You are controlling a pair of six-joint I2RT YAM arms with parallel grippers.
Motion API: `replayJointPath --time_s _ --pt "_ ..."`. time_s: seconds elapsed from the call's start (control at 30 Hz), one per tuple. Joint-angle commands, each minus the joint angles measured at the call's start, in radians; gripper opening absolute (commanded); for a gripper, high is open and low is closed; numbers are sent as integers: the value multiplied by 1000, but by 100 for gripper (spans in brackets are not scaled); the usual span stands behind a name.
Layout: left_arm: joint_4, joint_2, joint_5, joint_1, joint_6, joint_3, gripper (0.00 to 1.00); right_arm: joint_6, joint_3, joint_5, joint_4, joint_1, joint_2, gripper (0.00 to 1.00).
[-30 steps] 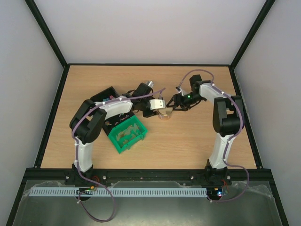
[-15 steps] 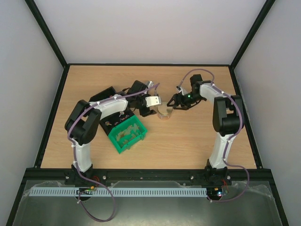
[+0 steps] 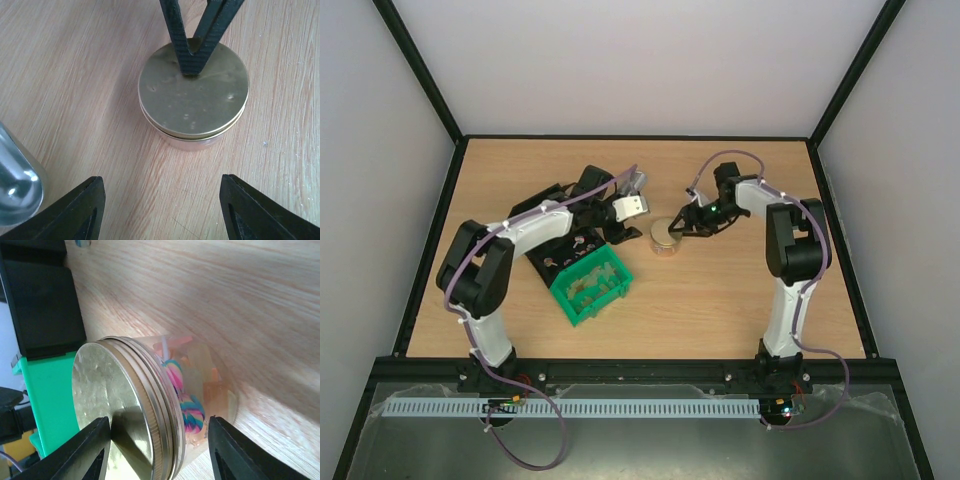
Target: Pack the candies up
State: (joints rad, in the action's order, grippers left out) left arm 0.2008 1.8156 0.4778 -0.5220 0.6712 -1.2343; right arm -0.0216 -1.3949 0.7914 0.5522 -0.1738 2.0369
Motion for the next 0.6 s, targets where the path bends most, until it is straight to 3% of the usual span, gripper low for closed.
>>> replayJointPath --time_s 0.0,0.23,0.4,0.57 --pt "-3 -51 57 24 -15 22 65 -32 29 -7 23 -26 15 53" --pt "34 -86 66 30 20 39 61 -54 62 14 46 -79 8 51" --pt "87 -106 45 9 38 42 68 -59 77 30 49 -103 -15 52" --pt "100 -118 27 -28 15 56 70 -64 84 19 34 -112 -41 60"
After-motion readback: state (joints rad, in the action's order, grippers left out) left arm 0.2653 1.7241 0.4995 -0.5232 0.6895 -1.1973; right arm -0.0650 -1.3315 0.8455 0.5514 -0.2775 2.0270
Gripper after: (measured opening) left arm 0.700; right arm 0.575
